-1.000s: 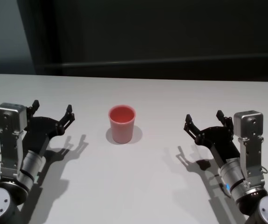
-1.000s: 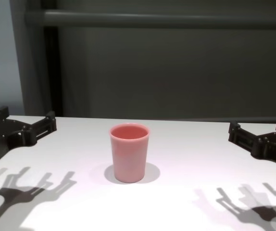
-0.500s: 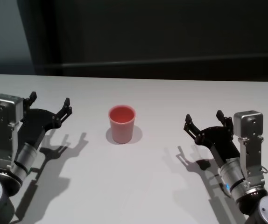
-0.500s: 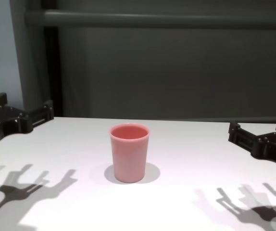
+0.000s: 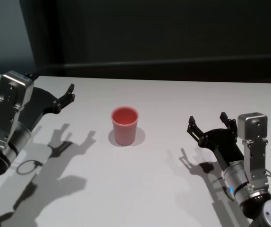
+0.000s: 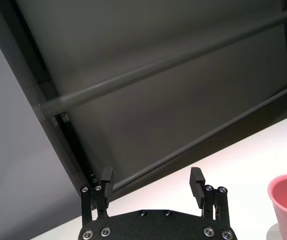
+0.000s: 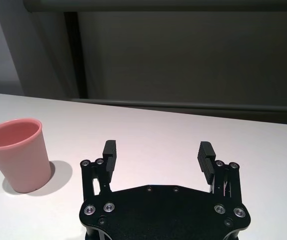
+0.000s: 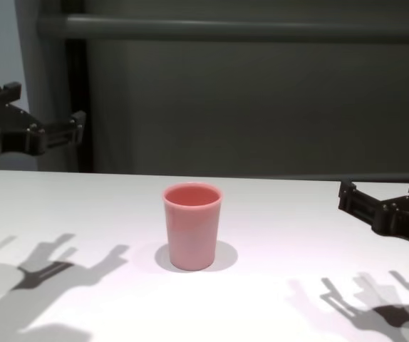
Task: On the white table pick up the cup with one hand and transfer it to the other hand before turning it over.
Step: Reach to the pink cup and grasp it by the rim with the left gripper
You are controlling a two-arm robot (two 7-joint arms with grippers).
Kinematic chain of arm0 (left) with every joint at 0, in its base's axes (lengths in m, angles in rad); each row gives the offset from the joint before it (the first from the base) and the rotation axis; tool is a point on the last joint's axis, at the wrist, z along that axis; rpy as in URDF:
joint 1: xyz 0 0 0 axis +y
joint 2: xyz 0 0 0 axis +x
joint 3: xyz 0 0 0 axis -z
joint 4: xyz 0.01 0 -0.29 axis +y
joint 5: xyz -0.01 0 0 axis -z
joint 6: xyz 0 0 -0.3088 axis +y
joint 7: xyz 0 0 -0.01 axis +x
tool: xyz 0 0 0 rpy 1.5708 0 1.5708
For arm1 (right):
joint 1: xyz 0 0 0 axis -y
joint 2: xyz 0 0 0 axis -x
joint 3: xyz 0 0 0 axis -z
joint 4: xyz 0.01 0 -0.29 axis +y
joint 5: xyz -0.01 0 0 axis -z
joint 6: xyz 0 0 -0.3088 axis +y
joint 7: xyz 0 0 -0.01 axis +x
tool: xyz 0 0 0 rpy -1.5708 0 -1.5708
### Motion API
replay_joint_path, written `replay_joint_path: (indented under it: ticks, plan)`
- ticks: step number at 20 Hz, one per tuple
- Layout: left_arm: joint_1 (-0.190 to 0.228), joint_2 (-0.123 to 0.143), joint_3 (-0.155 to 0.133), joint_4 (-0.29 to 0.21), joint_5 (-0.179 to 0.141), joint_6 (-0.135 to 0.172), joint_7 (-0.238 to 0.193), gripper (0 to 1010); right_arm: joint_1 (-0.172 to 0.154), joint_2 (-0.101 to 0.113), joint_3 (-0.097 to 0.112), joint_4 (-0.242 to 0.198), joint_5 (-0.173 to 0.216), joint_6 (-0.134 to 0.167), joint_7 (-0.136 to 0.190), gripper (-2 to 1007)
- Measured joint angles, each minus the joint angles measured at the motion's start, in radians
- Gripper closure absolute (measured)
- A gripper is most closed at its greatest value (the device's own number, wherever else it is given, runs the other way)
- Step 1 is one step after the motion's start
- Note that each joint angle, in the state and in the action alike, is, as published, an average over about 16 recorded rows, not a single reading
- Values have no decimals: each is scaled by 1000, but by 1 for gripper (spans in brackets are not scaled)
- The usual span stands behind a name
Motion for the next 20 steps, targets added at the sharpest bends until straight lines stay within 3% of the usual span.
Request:
replay_joint_path:
  ticks: [9, 20]
  plan:
    - [-71, 115, 78, -52, 146, -17, -125, 7, 0, 0, 0, 0, 0, 0, 0, 3]
    - [-205, 253, 237, -96, 317, -33, -303, 7, 0, 0, 0, 0, 0, 0, 0, 3]
